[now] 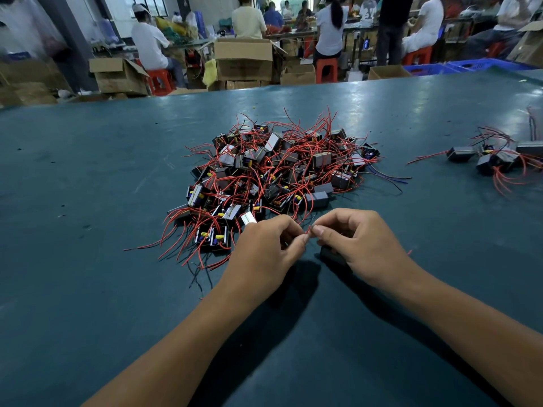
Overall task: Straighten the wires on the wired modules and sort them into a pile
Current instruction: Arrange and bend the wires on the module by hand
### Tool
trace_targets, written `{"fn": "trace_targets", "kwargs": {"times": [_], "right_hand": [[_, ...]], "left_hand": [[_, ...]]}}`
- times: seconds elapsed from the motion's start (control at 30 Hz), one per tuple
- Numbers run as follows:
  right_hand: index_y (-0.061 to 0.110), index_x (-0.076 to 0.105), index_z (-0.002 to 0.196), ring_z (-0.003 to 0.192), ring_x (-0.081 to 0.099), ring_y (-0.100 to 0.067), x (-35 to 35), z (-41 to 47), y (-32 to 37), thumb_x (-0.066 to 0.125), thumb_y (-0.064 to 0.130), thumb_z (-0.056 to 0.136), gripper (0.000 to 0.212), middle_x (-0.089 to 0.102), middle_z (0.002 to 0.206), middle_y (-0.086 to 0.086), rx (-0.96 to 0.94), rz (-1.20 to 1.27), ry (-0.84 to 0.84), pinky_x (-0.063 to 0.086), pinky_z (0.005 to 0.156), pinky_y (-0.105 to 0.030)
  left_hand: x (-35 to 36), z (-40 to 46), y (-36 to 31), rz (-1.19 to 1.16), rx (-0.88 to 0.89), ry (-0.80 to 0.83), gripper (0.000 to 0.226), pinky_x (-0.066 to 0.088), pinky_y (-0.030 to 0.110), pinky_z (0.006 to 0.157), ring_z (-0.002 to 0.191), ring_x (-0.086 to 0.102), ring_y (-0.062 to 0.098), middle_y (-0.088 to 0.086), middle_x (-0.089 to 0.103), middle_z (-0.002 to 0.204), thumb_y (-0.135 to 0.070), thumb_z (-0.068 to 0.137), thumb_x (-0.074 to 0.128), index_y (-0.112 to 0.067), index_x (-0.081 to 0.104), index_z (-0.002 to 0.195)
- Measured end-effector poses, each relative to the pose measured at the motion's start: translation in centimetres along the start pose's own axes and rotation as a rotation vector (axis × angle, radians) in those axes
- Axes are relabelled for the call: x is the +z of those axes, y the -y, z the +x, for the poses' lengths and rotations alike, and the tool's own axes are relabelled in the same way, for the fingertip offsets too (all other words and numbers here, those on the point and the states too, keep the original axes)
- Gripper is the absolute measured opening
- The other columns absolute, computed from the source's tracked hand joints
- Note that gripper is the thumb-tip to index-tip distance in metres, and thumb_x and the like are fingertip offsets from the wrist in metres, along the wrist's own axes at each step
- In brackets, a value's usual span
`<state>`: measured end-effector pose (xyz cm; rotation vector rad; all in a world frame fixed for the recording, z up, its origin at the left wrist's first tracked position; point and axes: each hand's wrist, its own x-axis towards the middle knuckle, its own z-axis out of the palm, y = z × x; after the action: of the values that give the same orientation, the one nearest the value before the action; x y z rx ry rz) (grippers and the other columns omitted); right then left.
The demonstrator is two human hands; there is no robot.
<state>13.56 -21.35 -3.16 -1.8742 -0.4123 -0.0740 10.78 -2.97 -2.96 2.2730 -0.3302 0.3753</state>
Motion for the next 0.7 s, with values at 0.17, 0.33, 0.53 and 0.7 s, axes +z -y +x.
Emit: {"fn": "trace_targets", "kwargs": {"times": [0.17,0.33,0.53,0.7], "right_hand": [[0.016,0.074,0.084,0.068,0.061,-0.015,0.21,-0.10,0.01,0.070,0.013,0.091,0.009,0.074,0.078,-0.010,0.000,0.077,-0.029,0.050,0.066,-0.038],[0.015,0.074,0.085,0.071,0.064,-0.020,0.34,-0.28,0.04,0.070,0.013,0.091,0.008,0.074,0.080,-0.011,-0.002,0.099,-0.032,0.054,0.070,-0.046],[0.015,0.074,0.082,0.063,0.059,-0.011,0.44,-0.33,-0.01,0.073,0.012,0.088,0.007,0.073,0.073,-0.009,-0.006,0.130,-0.026,0.047,0.059,-0.026],[0.014,0.072,0.078,0.052,0.048,-0.006,0.56,-0.28,-0.07,0.072,0.010,0.088,0.011,0.063,0.060,0.003,0.011,0.136,-0.037,0.037,0.050,-0.018]], "left_hand": [[0.09,-0.11,-0.16,-0.019,-0.017,0.015,0.008,0.058,0.040,0.063,0.066,0.067,0.008,-0.011,0.070,0.073,-0.027,0.092,0.072,-0.021,0.071,0.086],[0.18,-0.18,-0.25,-0.029,-0.033,0.015,0.006,0.058,0.040,0.065,0.068,0.068,0.008,-0.011,0.071,0.074,-0.026,0.092,0.072,-0.022,0.071,0.087],[0.26,-0.27,-0.49,-0.025,-0.026,0.029,0.004,0.059,0.039,0.068,0.072,0.069,0.007,-0.010,0.072,0.077,-0.024,0.092,0.072,-0.020,0.071,0.089],[0.23,-0.28,-0.75,-0.024,-0.024,0.033,0.006,0.057,0.040,0.067,0.070,0.068,0.008,-0.010,0.072,0.076,-0.025,0.091,0.073,-0.021,0.071,0.088]]}}
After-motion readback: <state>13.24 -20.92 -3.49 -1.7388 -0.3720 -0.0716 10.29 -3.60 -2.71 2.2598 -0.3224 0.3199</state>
